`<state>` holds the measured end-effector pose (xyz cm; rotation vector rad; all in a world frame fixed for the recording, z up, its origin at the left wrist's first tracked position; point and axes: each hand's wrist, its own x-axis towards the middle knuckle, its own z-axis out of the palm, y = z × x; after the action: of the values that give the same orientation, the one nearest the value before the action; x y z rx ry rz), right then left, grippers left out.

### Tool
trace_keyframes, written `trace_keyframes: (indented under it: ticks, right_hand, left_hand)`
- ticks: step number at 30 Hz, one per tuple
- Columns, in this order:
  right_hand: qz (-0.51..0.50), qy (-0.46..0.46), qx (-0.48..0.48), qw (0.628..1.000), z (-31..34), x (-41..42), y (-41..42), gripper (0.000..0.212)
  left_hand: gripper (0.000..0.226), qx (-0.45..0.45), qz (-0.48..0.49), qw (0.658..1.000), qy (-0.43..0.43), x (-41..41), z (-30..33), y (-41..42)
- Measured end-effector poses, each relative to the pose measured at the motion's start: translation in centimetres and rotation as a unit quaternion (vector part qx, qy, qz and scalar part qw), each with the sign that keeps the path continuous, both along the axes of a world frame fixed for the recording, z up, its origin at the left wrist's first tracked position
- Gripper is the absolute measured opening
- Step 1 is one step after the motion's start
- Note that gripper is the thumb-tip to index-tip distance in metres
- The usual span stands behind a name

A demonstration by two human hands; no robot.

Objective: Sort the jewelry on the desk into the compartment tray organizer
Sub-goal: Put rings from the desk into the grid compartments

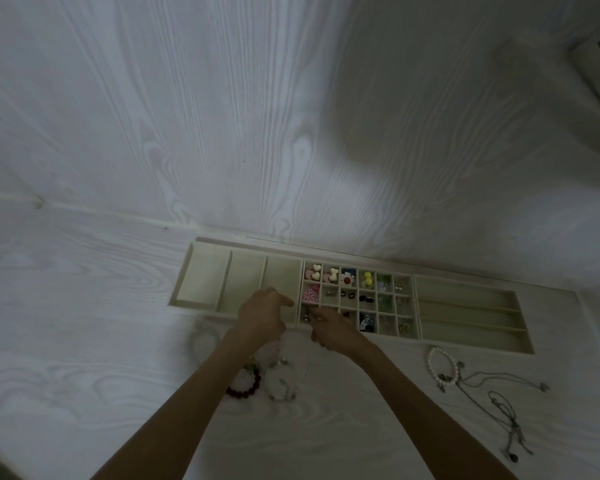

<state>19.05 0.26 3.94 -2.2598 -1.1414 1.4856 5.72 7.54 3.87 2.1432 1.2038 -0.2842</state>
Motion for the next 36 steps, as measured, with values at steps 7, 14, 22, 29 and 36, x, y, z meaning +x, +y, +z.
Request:
trace_keyframes:
  ticks: [7, 14, 22, 29, 36]
  right_hand:
    - [0.092, -0.132, 0.110, 0.981, 0.4, 1.5, -1.4, 0.039]
    - [0.195, -0.250, 0.125, 0.940, 0.9, 2.1, -2.2, 0.042]
    - [0.221, -0.257, 0.104, 0.935, 0.3, 1.6, -1.9, 0.050]
    - [0.217, -0.268, 0.126, 0.930, 0.4, 2.7, -1.8, 0.047]
    - [0.233, -0.262, 0.118, 0.929, 0.4, 2.8, -0.8, 0.045]
  left_hand:
    - [0.062, 0.071, -0.065, 0.995, -0.028, 0.6, 0.8, -1.5]
    - [0.054, 0.148, -0.146, 0.978, 0.014, 1.6, 0.4, -1.9]
    - [0.050, 0.182, -0.159, 0.970, 0.023, 1.6, 0.0, -1.7]
    - [0.042, 0.202, -0.193, 0.959, 0.035, 2.2, 0.3, -1.3]
    - [0.043, 0.154, -0.123, 0.980, -0.010, 2.2, 0.6, -0.3]
